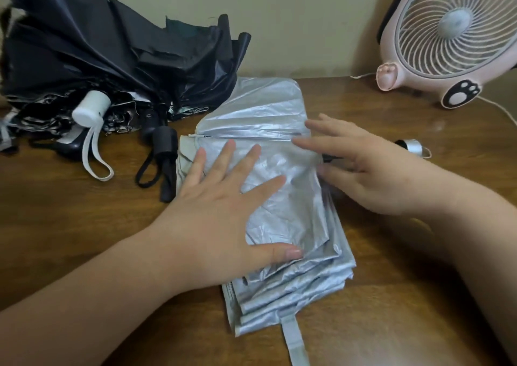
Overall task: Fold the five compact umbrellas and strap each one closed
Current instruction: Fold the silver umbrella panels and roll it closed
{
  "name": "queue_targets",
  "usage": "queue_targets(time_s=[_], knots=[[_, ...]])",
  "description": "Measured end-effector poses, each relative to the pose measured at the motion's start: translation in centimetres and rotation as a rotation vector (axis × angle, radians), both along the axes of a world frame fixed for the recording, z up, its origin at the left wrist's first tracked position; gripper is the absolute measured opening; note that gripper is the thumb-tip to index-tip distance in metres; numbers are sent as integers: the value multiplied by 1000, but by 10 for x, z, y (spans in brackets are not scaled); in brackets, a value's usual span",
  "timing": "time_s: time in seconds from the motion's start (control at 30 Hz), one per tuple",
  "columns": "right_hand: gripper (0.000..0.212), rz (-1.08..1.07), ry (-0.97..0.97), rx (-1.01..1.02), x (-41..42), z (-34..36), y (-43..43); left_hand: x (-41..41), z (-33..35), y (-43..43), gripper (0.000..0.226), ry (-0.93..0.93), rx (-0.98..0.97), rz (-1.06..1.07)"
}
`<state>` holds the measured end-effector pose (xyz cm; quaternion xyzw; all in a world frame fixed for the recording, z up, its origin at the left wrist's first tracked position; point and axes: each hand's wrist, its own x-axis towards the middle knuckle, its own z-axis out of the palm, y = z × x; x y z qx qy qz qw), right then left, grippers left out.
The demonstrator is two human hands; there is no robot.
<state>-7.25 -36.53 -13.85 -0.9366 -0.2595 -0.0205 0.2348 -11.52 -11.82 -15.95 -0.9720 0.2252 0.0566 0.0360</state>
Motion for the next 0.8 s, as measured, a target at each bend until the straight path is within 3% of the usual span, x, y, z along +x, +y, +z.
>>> queue_targets(time_s=[0.07,0.2,0.33,0.5,0.63,0.73,0.8], knots=[[48,32,-74,183,-10,0,17,1,0,0,101,-11,-10,13],[60,147,-144,267,-33,-3,57,2,2,-2,93,-50,-75,-9],[71,158,139,23,-38,-16,72,1,-1,-4,94,-72,-66,-8],[86,26,95,-282,-35,-26,61,3,-4,0,105,-11,-63,8],[82,-86,81,-532,-39,-19,52,2,-3,6,106,53,-70,66],[81,-53,50,-548,-41,-9,50,1,-2,9,105,45,-73,68],[73,-71,42,-370,-34,6,43,3,-2,9,105,30,-92,63]])
